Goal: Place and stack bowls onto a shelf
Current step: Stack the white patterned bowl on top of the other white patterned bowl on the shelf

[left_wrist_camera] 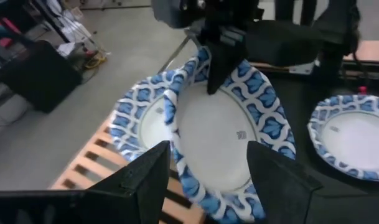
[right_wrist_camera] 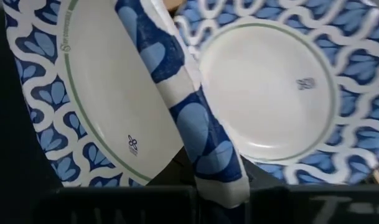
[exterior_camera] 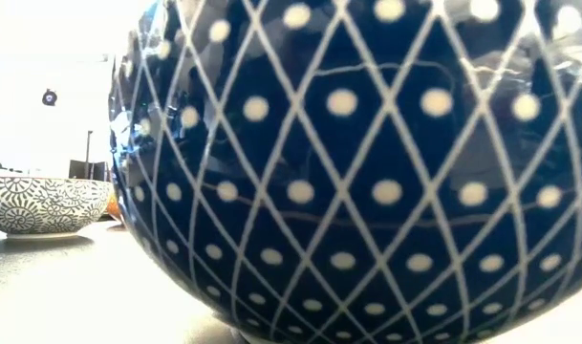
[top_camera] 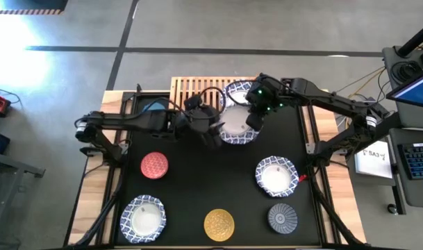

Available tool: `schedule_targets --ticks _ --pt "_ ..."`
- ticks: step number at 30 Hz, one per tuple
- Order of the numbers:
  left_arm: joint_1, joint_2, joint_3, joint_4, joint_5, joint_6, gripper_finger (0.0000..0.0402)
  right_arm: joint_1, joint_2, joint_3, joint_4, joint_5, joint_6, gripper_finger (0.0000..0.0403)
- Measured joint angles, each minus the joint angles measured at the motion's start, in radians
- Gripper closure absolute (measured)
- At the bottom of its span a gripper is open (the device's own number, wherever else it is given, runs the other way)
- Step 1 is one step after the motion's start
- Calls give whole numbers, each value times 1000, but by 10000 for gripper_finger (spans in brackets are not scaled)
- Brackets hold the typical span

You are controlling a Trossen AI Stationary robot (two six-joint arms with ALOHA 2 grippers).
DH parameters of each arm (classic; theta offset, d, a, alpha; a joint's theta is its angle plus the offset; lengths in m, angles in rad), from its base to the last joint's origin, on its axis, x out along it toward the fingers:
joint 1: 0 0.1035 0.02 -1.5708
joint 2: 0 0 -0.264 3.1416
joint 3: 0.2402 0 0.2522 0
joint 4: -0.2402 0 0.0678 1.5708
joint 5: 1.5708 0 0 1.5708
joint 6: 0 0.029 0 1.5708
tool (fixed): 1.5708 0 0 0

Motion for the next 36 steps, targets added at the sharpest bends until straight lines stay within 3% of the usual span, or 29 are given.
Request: schedule_targets --ticks 12,22,36 --pt "-2 -1 49 -118 -1 -9 206 -140 12 148 -37 21 1 394" --pt "-6 -5 49 -138 0 -2 206 -304 58 166 -52 1 27 394" --pt "-6 -5 49 -188 -1 -2 205 -324 120 190 -43 -52 -23 382"
